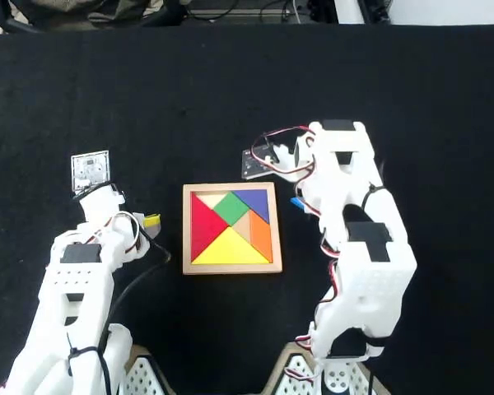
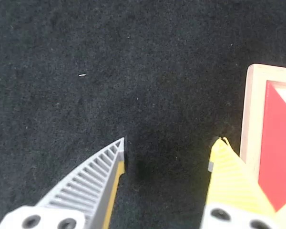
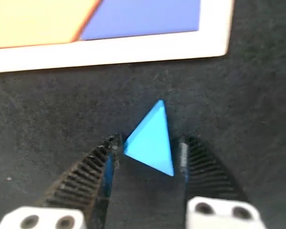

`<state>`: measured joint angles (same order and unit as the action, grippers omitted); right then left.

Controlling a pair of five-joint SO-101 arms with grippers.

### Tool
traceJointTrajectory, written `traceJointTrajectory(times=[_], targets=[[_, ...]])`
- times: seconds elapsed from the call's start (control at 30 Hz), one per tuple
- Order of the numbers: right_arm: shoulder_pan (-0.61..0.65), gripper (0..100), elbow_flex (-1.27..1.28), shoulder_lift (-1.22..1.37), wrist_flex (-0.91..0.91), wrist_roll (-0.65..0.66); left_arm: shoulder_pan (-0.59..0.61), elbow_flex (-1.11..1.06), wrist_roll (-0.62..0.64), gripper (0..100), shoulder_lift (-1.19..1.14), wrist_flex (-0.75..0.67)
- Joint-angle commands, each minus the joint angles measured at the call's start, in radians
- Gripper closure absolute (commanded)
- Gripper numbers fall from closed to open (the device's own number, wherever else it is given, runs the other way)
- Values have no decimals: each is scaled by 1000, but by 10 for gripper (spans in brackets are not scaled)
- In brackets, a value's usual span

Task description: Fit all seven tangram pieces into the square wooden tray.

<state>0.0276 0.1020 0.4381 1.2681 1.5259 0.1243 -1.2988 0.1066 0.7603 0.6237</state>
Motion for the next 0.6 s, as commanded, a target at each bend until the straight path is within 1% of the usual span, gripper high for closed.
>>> traceJointTrajectory(times=[0.0,0.5,0.57], targets=[[15,858,19,13,-9,-8,-10,4,-2,719,11,-17],[25,861,-4,-12,-6,-8,-10,4,-2,719,11,-17],[26,861,-13,-44,3,-32,-10,4,-2,719,11,-17]])
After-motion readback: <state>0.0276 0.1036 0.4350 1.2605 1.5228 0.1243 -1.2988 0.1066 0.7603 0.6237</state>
